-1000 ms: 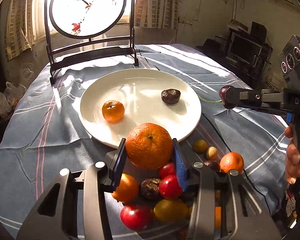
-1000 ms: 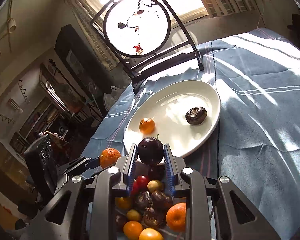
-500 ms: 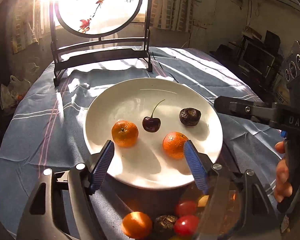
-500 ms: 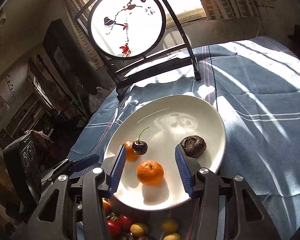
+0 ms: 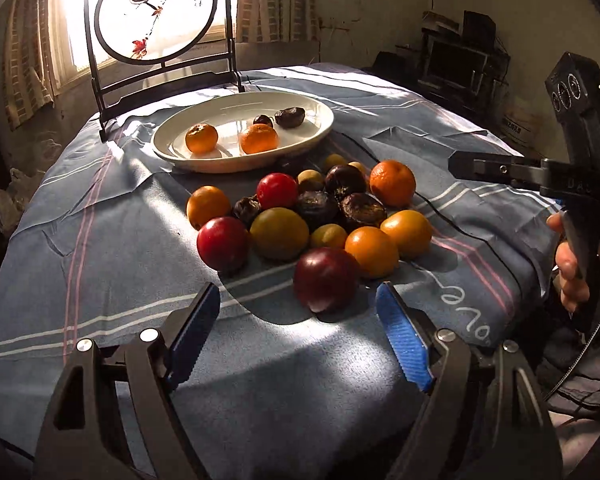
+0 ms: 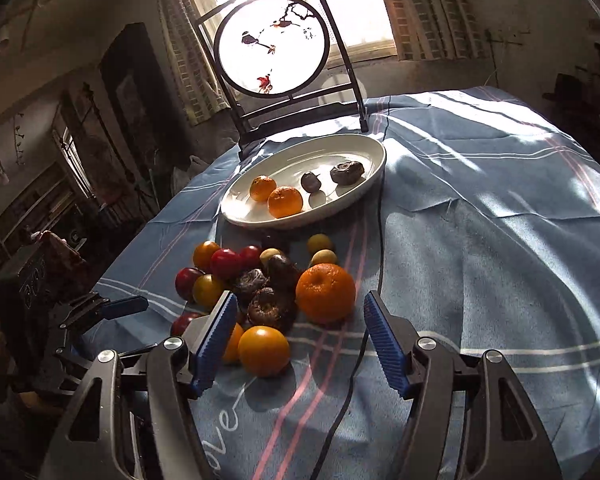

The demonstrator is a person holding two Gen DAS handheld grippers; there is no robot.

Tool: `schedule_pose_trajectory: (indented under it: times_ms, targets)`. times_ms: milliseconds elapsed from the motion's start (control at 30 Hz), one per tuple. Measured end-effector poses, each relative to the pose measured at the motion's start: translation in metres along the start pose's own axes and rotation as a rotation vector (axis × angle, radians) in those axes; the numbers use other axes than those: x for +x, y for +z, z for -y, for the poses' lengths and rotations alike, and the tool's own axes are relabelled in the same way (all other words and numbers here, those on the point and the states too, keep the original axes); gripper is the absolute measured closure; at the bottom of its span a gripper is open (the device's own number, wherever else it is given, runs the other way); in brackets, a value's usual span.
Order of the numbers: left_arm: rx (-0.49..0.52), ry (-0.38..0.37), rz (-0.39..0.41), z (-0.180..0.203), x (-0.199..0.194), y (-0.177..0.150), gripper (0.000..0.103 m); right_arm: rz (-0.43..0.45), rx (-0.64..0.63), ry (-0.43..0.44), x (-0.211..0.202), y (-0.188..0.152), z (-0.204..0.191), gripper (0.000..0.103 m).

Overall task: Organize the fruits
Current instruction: 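Grasp a red apple with the left gripper while the right gripper grasps a yellow-orange fruit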

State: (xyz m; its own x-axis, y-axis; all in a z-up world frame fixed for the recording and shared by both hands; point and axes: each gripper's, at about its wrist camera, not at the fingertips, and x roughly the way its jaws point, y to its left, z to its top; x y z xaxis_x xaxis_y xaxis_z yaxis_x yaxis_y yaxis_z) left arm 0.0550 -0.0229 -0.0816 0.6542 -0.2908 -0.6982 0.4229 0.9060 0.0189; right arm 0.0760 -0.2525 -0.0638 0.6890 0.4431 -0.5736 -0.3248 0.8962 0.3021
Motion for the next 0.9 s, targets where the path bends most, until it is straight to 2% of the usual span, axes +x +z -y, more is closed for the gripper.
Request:
schedule_pose_trajectory:
  times_ms: [67,133,233,300,433,533,633,767,833,900]
  targets:
    - [0.017,0.025,0.004,0.008,0.008,-0.004,0.027,-0.011,-0.010,-0.005,-0.003,-0.010,-0.002,0.037]
    - [0.016,0.032,0.008,0.012,0.016,-0.004,0.046,-0.022,-0.006,-0.008,-0.005,-0.016,-0.003,0.037]
    - [-0.021,0.007,0.027,0.011,0.020,0.000,0.064,-0.030,-0.016,-0.004,-0.008,-0.021,-0.008,0.037]
    - [-0.013,0.041,0.049,0.013,0.023,-0.001,0.065,-0.047,-0.039,-0.002,-0.006,-0.023,-0.013,0.037]
    - [-0.035,0.020,0.052,0.014,0.014,-0.002,0.065,-0.082,-0.087,-0.002,0.005,-0.027,-0.026,0.037]
    - [-0.047,0.040,0.076,0.009,0.000,-0.005,0.065,-0.095,-0.131,-0.021,0.015,-0.027,-0.035,0.037]
    - [-0.059,0.058,0.086,0.004,-0.011,-0.009,0.065,-0.112,-0.148,-0.043,0.028,-0.026,-0.039,0.047]
    - [-0.084,0.060,0.083,-0.005,-0.015,-0.012,0.065,-0.116,-0.135,-0.038,0.039,-0.023,-0.038,0.049]
    - [-0.096,0.052,0.080,-0.009,-0.014,-0.012,0.065,-0.123,-0.104,-0.008,0.047,-0.022,-0.034,0.049]
    - [-0.104,0.050,0.080,-0.011,-0.012,-0.013,0.065,-0.121,-0.073,0.034,0.049,-0.022,-0.031,0.056]
